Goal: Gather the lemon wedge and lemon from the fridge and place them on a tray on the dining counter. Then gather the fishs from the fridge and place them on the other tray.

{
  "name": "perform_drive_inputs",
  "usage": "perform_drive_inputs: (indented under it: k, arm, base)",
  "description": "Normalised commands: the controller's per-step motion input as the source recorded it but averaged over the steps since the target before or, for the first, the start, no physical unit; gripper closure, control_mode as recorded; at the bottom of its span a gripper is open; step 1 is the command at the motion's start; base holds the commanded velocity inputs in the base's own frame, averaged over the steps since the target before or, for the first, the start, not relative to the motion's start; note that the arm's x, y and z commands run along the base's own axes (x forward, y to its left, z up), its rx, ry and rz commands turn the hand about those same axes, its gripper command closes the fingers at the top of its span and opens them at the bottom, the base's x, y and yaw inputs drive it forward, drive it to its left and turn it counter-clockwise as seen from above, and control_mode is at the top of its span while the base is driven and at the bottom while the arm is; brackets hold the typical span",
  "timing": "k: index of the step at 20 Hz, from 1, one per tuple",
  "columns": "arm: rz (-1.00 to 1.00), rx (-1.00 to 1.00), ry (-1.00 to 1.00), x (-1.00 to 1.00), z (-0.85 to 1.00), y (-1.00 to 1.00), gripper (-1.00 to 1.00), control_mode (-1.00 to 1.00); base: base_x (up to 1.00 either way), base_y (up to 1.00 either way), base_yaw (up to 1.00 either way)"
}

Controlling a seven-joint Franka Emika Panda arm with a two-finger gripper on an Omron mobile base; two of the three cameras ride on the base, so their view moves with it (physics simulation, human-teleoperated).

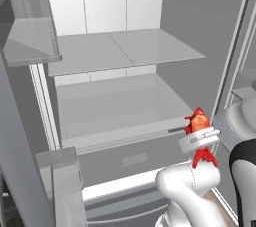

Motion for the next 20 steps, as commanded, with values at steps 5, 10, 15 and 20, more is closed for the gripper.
perform_drive_inputs:
  k: [5,10,15,20]
  arm:
    - [0.00,0.00,0.00,0.00,0.00,0.00,1.00,1.00]
    - [0.00,0.00,0.00,0.00,0.00,0.00,1.00,1.00]
    - [0.00,0.00,0.00,0.00,0.00,0.00,1.00,1.00]
    - [0.00,0.00,0.00,0.00,0.00,0.00,1.00,1.00]
  base:
    - [-0.66,-0.03,0.00]
    - [-0.61,-0.15,0.12]
    - [-0.42,-0.39,0.19]
    - [-0.46,-0.52,0.20]
